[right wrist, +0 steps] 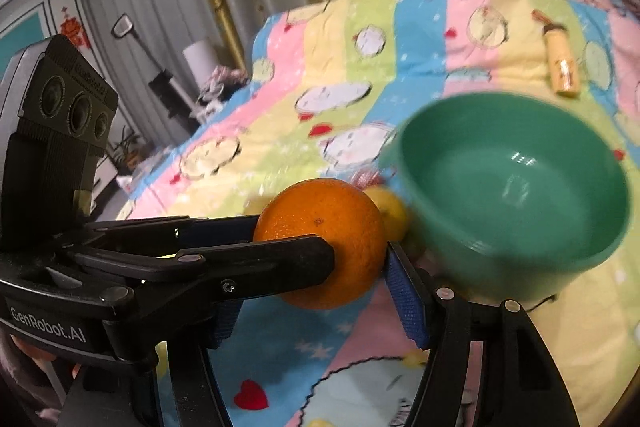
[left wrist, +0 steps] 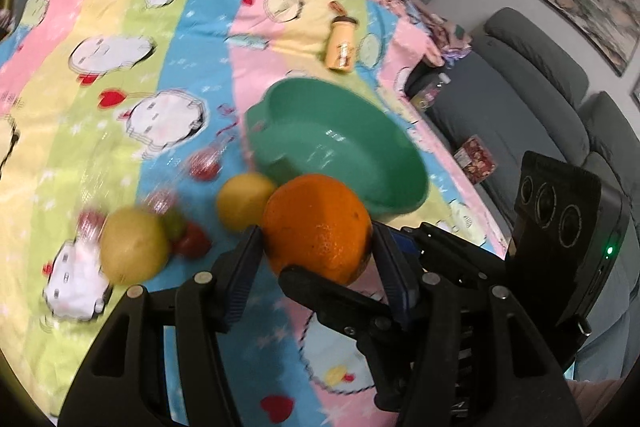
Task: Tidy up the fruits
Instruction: 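Lift the orange into the green basin and open the right gripper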
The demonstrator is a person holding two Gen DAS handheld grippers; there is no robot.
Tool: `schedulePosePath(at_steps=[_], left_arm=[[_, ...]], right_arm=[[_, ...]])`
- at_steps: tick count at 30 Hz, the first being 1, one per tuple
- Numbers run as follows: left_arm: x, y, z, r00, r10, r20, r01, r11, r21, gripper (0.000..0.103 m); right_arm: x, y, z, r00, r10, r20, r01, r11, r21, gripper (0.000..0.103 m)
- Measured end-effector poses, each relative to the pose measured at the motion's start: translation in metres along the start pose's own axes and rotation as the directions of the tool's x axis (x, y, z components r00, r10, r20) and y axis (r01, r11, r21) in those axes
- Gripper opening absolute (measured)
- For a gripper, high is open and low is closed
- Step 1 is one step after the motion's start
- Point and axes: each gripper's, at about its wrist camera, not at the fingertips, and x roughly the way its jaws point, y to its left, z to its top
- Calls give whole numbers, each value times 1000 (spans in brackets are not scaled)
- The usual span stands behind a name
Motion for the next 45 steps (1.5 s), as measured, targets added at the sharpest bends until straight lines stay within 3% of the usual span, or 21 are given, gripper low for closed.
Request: schedulePosePath(at_steps=[8, 16, 22, 25, 27, 33, 38, 45], left_arm=[[31, -23, 37, 997, -74, -13, 75, 996, 54, 56], [63, -26, 52, 992, -97, -79, 100, 994, 36, 56], [71, -25, 49, 992, -76, -99, 79, 997, 25, 56], [67, -23, 49, 994, -76, -84, 78, 997, 20, 63], [61, -21, 50, 996, -62, -68, 63, 998, 24, 79], [32, 0, 51, 1000, -22, -9, 22, 1000, -9, 85], [-3, 30, 45, 996, 68, 52, -65, 996, -56, 85], [-35, 59, 20, 989, 130, 74, -120, 985, -120, 85]], right_arm=[[-18, -35, 24, 995, -79, 57, 77, 996, 34, 67], [-12, -69, 29, 993, -115, 14, 113, 989, 95, 67], [-5, -77, 27, 992, -127, -23, 129, 983, 130, 69], [-7, -73, 25, 990, -138, -18, 139, 984, 114, 72], [-9, -72, 25, 990, -141, -12, 142, 984, 107, 78], [-23, -72, 22, 989, -149, 12, 147, 983, 108, 78], [-40, -75, 16, 987, -149, 60, 140, 981, 135, 78], [-55, -71, 7, 993, -87, 76, 77, 989, 126, 78]])
